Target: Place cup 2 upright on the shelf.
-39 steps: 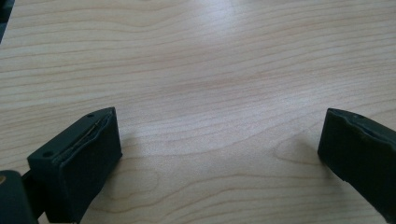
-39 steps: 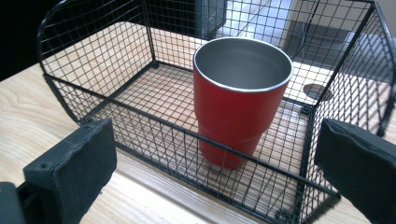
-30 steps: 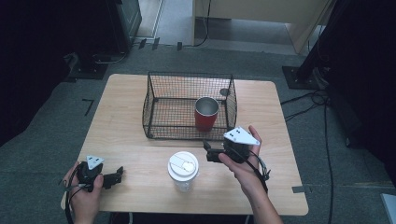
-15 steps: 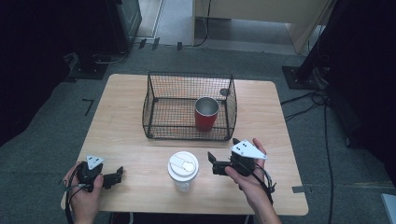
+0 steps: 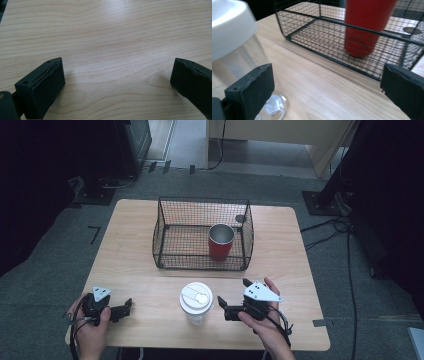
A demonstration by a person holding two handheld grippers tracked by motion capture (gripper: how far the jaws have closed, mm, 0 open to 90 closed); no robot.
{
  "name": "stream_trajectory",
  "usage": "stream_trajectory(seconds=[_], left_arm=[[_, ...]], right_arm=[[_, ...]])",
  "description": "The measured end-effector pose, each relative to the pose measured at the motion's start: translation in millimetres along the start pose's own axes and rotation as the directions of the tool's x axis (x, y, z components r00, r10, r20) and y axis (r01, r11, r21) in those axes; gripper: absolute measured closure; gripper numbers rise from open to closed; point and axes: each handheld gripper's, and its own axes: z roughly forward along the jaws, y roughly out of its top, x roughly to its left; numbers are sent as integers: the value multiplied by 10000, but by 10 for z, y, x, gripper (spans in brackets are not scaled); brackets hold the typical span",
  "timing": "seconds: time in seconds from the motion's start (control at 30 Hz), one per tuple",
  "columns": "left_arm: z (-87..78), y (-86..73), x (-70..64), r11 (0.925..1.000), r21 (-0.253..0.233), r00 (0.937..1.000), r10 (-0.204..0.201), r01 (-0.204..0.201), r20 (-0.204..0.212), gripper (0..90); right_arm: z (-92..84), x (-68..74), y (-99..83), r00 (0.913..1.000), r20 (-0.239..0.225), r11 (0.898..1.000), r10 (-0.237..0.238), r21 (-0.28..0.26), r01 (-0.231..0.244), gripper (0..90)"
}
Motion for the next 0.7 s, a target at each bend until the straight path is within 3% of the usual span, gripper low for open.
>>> stream_trajectory(seconds=[0.27, 0.7], left_arm=[[0, 0, 0, 10000, 6, 10000, 2, -2, -2, 1], [0, 0, 0, 10000, 2, 10000, 3, -3, -4, 1]], right_arm=[[-49, 82, -112, 9954, -950, 9999, -119, -72, 113, 0], [-48, 228, -123, 9842, -1723, 9991, -418, -115, 405, 0]])
